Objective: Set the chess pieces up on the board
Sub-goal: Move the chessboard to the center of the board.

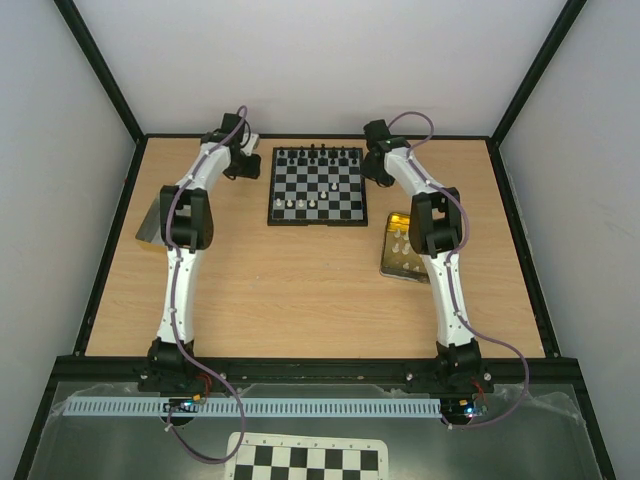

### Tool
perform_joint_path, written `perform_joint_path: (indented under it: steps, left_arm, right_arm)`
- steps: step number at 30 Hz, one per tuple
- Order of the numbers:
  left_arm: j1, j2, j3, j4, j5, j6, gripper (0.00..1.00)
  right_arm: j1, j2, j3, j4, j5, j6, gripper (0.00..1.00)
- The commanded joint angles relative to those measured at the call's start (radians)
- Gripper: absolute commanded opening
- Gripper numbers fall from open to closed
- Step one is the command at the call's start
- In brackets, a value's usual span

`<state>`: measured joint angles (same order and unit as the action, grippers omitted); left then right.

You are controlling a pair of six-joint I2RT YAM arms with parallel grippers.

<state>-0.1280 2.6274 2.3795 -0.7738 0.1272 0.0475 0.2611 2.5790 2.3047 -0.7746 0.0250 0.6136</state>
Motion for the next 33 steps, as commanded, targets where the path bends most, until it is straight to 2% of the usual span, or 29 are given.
perform_joint_path:
  steps: [1, 14, 21, 28, 33]
  left_arm:
    - [-0.022, -0.015, -0.098, 0.062, 0.019, -0.029, 0.51]
    - [-0.059, -0.039, -0.187, 0.071, 0.125, -0.058, 0.50]
    - [-0.062, -0.062, -0.255, 0.077, 0.141, -0.060, 0.49]
    - [-0.062, -0.086, -0.334, 0.088, 0.178, -0.059, 0.39]
    - [-0.062, -0.095, -0.372, 0.095, 0.197, -0.055, 0.29]
  right_arm:
    - [-0.004, 0.030, 0.024, 0.008, 0.000, 0.004, 0.48]
    - [0.030, 0.037, -0.011, 0.009, -0.032, -0.034, 0.43]
    - [0.061, 0.045, -0.029, 0.012, -0.041, -0.043, 0.35]
    - [0.094, 0.045, -0.060, 0.017, -0.055, -0.051, 0.21]
    - [0.120, 0.047, -0.072, 0.017, -0.055, -0.059, 0.19]
